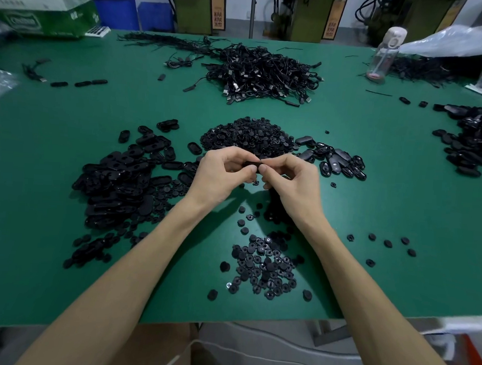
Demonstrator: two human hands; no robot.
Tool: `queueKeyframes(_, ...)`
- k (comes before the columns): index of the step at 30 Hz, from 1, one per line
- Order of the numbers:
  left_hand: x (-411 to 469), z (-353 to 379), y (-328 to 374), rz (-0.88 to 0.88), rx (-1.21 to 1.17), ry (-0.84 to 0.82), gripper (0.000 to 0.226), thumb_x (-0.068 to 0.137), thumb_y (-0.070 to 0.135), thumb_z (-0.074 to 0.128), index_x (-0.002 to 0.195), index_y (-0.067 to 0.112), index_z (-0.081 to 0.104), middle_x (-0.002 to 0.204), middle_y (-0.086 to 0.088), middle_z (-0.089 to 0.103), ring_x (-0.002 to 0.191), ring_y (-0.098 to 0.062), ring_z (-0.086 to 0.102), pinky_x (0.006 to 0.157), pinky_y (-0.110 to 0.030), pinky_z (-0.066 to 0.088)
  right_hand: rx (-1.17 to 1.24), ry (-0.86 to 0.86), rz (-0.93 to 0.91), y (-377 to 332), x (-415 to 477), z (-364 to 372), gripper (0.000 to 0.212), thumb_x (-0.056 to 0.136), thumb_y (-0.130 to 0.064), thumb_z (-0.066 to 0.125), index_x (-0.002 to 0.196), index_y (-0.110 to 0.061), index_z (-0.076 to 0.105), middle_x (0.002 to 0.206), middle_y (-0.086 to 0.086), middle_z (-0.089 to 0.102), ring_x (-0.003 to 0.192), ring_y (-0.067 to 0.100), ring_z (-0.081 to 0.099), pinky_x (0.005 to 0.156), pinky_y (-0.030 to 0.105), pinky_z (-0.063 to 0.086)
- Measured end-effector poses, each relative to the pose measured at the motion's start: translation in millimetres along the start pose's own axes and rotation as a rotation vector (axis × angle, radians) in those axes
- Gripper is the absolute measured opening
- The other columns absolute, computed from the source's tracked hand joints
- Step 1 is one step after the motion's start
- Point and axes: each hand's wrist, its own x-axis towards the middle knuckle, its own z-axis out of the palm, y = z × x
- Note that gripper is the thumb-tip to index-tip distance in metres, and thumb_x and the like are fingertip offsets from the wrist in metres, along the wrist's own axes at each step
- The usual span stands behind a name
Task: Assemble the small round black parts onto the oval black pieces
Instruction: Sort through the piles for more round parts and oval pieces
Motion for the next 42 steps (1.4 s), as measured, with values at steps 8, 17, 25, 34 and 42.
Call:
queueKeyframes(8,-1,9,4,0.002,0.120,0.078,0.018,0.087,0.002,0.072,0.096,0.017,0.075,0.091,-0.002,0.077,0.086,-0.020,0.073,0.085,-0.038,0.061,-0.051,-0.005,-0.017,-1,-1,4,0.006,0.091,-0.009,0.077,0.094,-0.013,0.073,0.081,0.002,0.075,0.072,0.019,0.072,0.073,0.048,0.061)
queueKeyframes(17,-2,5,8,0.010,0.096,0.061,0.016,0.092,-0.001,0.073,0.106,0.006,0.076,0.094,-0.007,0.078,0.082,-0.018,0.077,0.083,-0.035,0.063,-0.067,0.049,-0.026,0,-3,2,0.004,0.092,-0.009,0.076,0.093,-0.011,0.073,0.079,-0.001,0.075,0.069,0.015,0.072,0.071,0.044,0.062)
queueKeyframes(25,-2,2,10,0.062,0.208,0.083,0.018,0.097,0.016,0.072,0.113,0.012,0.077,0.104,0.002,0.077,0.092,-0.004,0.072,0.088,-0.020,0.057,-0.077,0.095,-0.048,-1,-3,4,0.011,0.096,-0.009,0.070,0.104,-0.018,0.069,0.088,-0.001,0.072,0.075,0.017,0.073,0.065,0.040,0.062)
queueKeyframes(34,8,-53,-14,-0.275,1.000,0.359,0.028,0.099,-0.004,0.047,0.116,-0.007,0.068,0.155,-0.023,0.044,0.149,-0.037,0.033,0.126,-0.049,0.018,0.209,0.501,0.166,7,10,-8,0.016,0.103,0.001,0.051,0.112,0.000,0.065,0.097,0.006,0.073,0.084,0.015,0.076,0.077,0.032,0.063)
queueKeyframes(42,7,-69,-21,-0.447,1.029,0.298,0.028,0.105,0.009,0.043,0.110,-0.008,0.064,0.144,-0.030,0.052,0.142,-0.045,0.039,0.123,-0.057,0.020,0.206,0.532,0.234,8,13,-11,0.058,0.102,-0.002,0.049,0.157,-0.009,0.035,0.159,0.005,0.044,0.135,0.009,0.055,0.083,0.011,0.054)
